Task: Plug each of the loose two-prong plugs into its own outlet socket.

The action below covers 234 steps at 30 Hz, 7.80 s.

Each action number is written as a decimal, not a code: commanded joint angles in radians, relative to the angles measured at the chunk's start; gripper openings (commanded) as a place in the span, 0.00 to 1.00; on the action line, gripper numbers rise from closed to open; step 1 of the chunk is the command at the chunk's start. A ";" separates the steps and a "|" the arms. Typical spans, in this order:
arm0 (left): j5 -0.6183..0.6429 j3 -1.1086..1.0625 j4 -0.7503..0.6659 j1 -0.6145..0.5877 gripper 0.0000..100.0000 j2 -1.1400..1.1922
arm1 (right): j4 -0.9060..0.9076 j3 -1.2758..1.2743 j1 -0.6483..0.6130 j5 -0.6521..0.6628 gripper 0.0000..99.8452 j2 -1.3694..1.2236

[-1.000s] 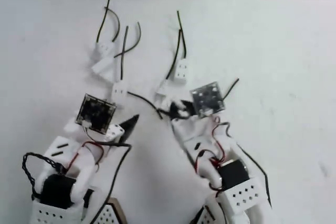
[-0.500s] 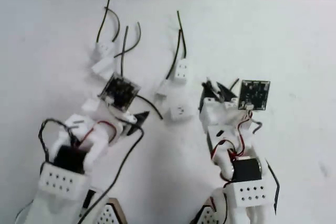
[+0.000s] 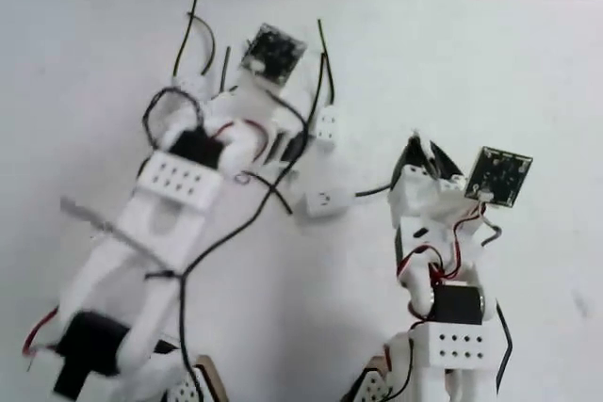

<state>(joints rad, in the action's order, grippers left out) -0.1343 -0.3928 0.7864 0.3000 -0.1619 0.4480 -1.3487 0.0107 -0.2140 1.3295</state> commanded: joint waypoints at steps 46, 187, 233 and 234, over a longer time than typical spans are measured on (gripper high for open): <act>-0.081 1.097 0.523 0.088 0.02 0.865 | -0.041 0.052 0.035 -0.003 0.02 -0.005; -0.044 -0.987 0.302 -0.806 0.36 -1.305 | 0.406 0.606 -0.888 0.483 0.02 -1.026; -0.046 -0.988 0.304 -0.806 0.36 -1.305 | 0.236 0.644 -0.855 0.718 0.02 -0.928; -0.046 -0.988 0.304 -0.806 0.36 -1.305 | 0.216 0.644 -0.852 0.752 0.02 -0.929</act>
<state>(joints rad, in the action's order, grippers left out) -0.1834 -1.3840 1.1101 -0.4948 -1.4553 0.7196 -0.7472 -0.8577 0.4396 0.3644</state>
